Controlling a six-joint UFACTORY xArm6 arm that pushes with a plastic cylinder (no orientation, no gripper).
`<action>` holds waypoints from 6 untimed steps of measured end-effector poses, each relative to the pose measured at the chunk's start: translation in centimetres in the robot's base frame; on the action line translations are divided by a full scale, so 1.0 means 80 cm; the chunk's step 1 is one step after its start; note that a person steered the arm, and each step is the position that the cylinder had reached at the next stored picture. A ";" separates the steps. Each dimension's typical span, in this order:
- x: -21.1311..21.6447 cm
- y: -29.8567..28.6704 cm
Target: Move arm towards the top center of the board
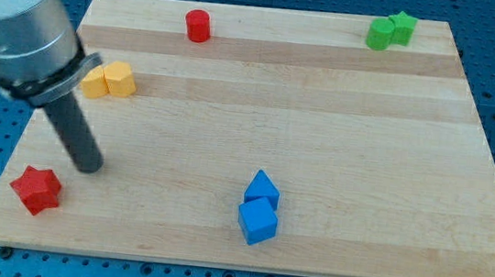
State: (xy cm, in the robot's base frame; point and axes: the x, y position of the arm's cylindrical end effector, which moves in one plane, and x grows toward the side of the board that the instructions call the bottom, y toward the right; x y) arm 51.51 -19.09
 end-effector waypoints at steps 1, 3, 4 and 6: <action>-0.007 0.074; -0.058 0.170; -0.122 0.193; -0.263 0.211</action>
